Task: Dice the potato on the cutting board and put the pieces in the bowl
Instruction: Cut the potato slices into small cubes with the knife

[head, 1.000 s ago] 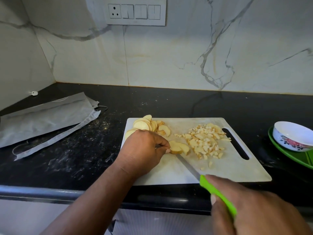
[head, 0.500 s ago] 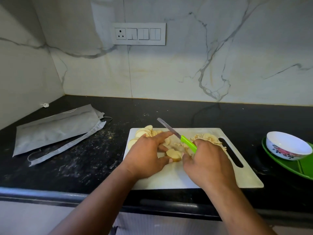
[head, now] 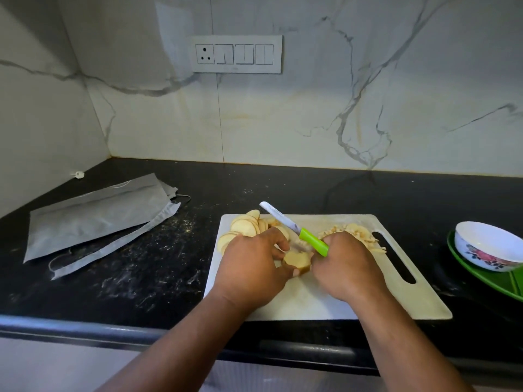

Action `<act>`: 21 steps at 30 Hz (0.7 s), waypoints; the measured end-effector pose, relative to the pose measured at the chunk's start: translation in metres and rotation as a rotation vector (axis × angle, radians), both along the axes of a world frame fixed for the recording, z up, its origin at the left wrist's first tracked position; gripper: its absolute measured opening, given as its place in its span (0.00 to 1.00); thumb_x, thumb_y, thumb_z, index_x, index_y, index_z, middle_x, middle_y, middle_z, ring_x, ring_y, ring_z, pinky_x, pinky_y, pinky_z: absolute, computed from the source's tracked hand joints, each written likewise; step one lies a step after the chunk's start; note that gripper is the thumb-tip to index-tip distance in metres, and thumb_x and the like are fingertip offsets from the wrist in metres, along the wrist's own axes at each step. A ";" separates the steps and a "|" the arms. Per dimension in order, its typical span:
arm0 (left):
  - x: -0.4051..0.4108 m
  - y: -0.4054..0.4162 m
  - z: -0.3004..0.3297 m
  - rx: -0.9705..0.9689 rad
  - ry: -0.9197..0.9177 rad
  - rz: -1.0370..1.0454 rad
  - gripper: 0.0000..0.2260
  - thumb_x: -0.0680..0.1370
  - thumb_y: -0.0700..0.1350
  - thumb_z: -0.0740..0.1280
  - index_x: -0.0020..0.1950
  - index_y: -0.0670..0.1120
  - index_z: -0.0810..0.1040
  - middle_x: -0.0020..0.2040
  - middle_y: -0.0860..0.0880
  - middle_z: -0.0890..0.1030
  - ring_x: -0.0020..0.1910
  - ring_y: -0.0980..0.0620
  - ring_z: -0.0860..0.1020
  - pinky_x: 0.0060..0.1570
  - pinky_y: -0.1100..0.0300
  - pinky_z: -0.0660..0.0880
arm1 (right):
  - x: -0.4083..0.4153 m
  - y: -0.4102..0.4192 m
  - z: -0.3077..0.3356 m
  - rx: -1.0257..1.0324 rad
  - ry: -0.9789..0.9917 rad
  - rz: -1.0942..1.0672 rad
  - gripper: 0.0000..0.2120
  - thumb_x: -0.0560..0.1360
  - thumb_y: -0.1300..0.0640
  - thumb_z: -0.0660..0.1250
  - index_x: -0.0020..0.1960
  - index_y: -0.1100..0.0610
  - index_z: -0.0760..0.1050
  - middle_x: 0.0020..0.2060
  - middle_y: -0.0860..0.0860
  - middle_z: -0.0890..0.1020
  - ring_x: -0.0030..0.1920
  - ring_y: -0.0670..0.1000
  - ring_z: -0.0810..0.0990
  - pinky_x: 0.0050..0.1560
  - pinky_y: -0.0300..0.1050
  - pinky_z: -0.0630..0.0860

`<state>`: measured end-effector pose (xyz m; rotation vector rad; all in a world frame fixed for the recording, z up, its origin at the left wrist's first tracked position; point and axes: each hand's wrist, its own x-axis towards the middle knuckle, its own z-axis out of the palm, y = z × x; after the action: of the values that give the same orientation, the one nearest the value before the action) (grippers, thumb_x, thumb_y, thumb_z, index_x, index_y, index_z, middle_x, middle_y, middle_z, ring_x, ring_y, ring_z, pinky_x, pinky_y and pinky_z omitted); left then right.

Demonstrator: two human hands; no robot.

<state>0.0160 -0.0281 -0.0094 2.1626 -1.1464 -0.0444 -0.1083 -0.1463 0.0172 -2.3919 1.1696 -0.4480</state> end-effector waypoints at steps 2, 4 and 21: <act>0.002 0.001 0.002 0.012 0.006 -0.014 0.17 0.69 0.59 0.80 0.49 0.60 0.75 0.44 0.62 0.81 0.51 0.64 0.80 0.54 0.61 0.77 | -0.002 -0.004 -0.002 0.026 -0.006 0.037 0.09 0.72 0.54 0.66 0.35 0.56 0.74 0.27 0.50 0.75 0.29 0.53 0.74 0.28 0.41 0.66; 0.006 0.000 0.006 0.044 -0.004 -0.057 0.17 0.69 0.60 0.80 0.52 0.59 0.77 0.47 0.61 0.83 0.51 0.63 0.80 0.54 0.62 0.77 | -0.004 -0.010 -0.004 0.058 -0.012 0.102 0.07 0.70 0.55 0.65 0.35 0.57 0.74 0.25 0.50 0.73 0.28 0.54 0.72 0.29 0.44 0.68; 0.012 -0.004 0.007 0.133 0.019 -0.152 0.13 0.75 0.53 0.78 0.59 0.57 0.86 0.54 0.61 0.86 0.53 0.66 0.81 0.56 0.76 0.73 | -0.007 -0.012 -0.001 0.016 0.043 0.099 0.09 0.71 0.52 0.69 0.34 0.54 0.75 0.26 0.50 0.77 0.29 0.53 0.77 0.28 0.44 0.71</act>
<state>0.0282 -0.0323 -0.0025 2.1803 -1.3286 -0.2139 -0.1151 -0.1581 0.0163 -2.4443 1.0634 -0.3555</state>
